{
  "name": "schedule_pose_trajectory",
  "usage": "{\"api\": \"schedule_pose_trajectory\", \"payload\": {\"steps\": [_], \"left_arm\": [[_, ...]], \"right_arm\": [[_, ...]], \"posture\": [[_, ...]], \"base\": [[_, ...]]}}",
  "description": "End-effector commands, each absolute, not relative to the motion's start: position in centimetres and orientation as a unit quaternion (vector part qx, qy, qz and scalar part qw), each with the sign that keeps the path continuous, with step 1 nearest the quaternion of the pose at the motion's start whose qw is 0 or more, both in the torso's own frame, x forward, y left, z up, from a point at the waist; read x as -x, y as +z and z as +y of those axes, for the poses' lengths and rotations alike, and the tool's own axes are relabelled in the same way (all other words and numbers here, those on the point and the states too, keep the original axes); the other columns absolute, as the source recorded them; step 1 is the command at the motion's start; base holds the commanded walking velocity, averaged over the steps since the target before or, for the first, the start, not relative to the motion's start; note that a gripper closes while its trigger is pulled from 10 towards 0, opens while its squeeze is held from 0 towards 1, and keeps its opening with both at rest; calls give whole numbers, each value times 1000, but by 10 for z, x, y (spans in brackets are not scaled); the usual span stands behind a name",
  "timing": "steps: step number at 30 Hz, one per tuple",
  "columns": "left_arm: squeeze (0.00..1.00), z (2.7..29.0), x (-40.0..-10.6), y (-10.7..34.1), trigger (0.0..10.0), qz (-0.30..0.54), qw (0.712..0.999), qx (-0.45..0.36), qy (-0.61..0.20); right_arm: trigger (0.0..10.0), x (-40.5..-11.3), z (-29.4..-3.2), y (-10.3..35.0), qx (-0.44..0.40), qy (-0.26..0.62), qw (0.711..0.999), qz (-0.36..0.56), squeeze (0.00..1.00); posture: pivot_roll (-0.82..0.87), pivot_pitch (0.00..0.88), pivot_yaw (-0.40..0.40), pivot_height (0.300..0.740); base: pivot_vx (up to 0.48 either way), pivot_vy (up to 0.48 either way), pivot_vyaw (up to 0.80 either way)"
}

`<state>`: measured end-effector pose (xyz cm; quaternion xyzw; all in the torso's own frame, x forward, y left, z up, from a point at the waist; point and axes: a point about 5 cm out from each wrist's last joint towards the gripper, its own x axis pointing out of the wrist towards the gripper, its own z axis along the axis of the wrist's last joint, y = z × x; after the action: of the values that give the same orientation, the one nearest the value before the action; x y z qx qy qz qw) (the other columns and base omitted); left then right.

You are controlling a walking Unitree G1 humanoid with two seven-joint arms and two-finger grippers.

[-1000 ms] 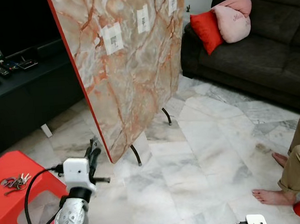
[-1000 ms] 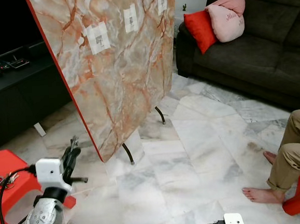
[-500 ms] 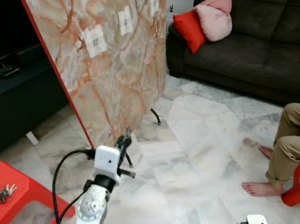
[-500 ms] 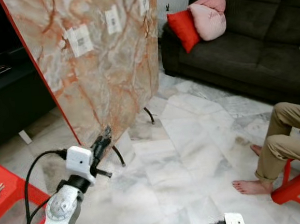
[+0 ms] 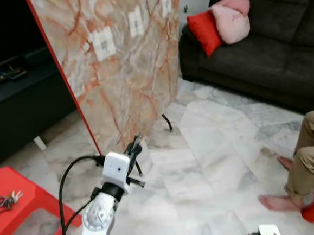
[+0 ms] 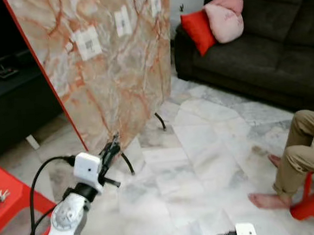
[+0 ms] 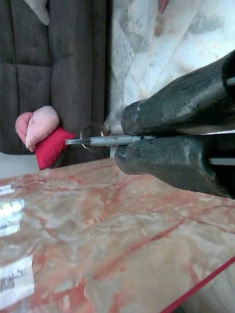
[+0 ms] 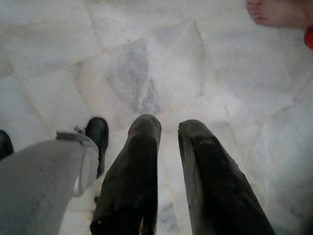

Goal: Hang keys on a hook

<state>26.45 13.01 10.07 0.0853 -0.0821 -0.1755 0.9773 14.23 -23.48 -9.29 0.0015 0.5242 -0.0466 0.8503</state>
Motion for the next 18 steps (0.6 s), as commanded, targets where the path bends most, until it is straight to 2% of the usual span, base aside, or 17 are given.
{"api": "schedule_pose_trajectory", "payload": {"steps": [1, 18], "left_arm": [[0, 129, -266, 100, 10000, -82, 975, -97, -180], [0, 121, -269, 103, 10000, -91, 972, -98, -192]], "right_arm": [[10000, -144, -235, -92, 0, -47, 853, 521, 0], [10000, -145, -235, -92, -3, -48, 853, 519, 0]], "posture": [[90, 0, -75, 740], [87, 0, -77, 740]], "base": [[334, 0, 0], [339, 0, 0]]}}
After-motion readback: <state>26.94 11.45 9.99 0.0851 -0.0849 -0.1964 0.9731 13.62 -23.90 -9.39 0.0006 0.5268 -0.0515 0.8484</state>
